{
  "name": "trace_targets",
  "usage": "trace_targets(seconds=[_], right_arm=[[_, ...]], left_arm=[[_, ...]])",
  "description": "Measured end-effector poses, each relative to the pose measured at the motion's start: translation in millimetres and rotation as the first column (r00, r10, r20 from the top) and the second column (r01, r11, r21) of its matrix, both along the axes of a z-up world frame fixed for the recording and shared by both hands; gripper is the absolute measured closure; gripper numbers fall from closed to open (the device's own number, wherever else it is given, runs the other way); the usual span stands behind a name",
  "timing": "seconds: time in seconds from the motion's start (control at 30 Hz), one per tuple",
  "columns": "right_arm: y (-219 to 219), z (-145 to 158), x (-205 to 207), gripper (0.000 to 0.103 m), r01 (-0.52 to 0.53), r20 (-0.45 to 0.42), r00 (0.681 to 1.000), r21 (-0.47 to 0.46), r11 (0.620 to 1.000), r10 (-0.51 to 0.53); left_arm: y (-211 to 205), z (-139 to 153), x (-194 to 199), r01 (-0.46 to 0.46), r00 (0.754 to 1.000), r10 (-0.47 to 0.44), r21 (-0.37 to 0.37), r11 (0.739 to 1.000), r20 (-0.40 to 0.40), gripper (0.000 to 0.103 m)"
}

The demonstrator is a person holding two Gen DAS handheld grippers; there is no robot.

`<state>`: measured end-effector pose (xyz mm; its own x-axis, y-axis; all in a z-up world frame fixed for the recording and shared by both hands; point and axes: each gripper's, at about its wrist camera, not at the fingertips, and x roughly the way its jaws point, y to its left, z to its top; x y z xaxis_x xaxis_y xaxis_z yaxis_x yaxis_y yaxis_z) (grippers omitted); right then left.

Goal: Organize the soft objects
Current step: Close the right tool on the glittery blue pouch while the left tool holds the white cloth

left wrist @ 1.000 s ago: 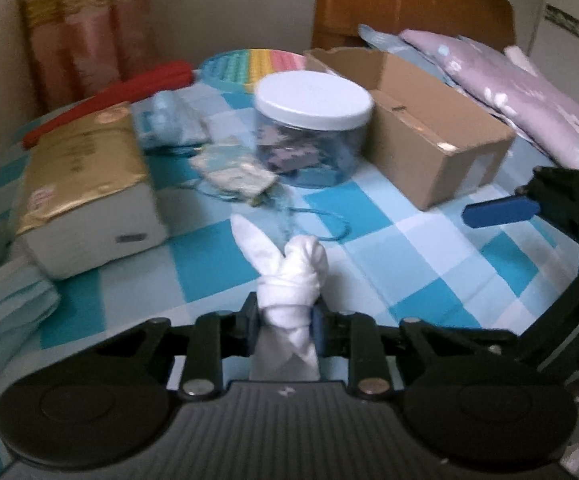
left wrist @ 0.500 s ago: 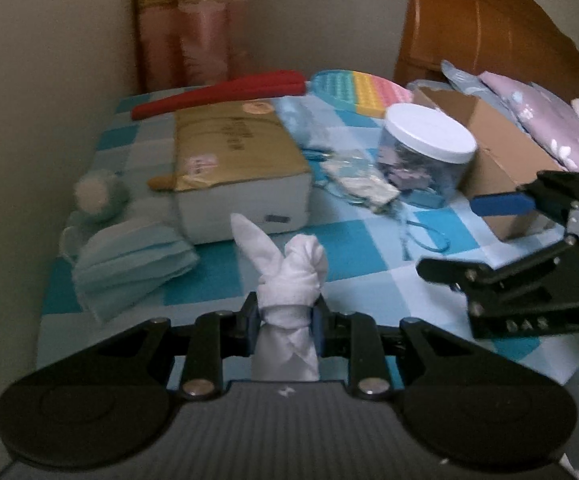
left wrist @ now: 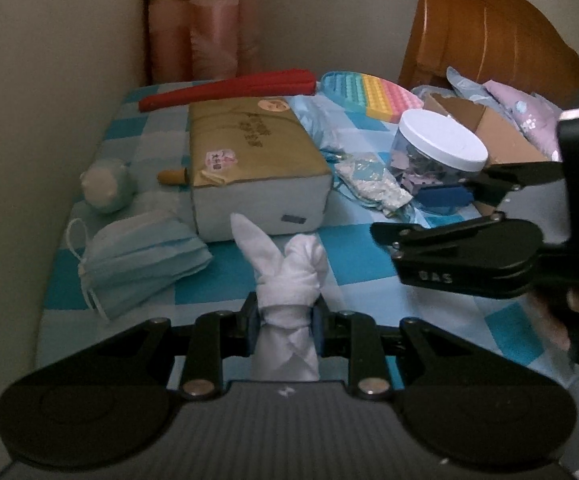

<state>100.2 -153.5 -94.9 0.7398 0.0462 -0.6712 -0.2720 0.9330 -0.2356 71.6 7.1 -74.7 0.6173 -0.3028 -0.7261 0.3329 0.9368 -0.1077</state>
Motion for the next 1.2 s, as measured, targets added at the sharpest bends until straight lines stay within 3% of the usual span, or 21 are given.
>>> trace_targets(seconds=[0.2,0.37,0.4,0.67,0.9,0.97,1.03,1.2], right_arm=[[5,-3,6,0.045,0.024,0.019,1.0,-0.022,0.999,-0.024],[5,-5,12,0.065,0.053,0.017,0.998,-0.029,0.998,-0.052],[5,-6,13,0.074,0.058,0.019,0.998,-0.034,0.998,-0.058],[2,2,6,0.079,0.056,0.029,0.998,-0.007,0.998,-0.056],[-5,11,-14,0.077,0.002,-0.054,0.999,0.05,0.999,0.001],[-5,10,-15,0.068,-0.017,-0.064,0.998,0.052,0.999,0.02],[-5,9,-12,0.044,-0.004,-0.045,0.999,0.048,0.999,0.006],[-1,10,3,0.043,-0.003,-0.018,1.0,0.063,0.998,0.004]], left_arm=[[1,-1,2,0.009,1.0,-0.009,-0.019,1.0,-0.002,0.079],[3,-3,3,0.01,1.0,-0.01,-0.028,1.0,-0.007,0.079],[3,-3,3,0.01,1.0,-0.01,-0.029,1.0,-0.006,0.079],[3,-6,4,0.026,0.999,-0.027,-0.048,0.999,-0.022,0.079],[2,-6,3,0.024,1.0,-0.025,-0.036,0.999,-0.018,0.079],[1,-6,4,0.027,0.999,-0.028,-0.035,0.999,-0.02,0.078],[0,-7,4,0.028,0.999,-0.029,-0.032,0.999,-0.024,0.078],[-2,-8,5,0.027,0.999,-0.028,-0.013,1.0,-0.019,0.077]])
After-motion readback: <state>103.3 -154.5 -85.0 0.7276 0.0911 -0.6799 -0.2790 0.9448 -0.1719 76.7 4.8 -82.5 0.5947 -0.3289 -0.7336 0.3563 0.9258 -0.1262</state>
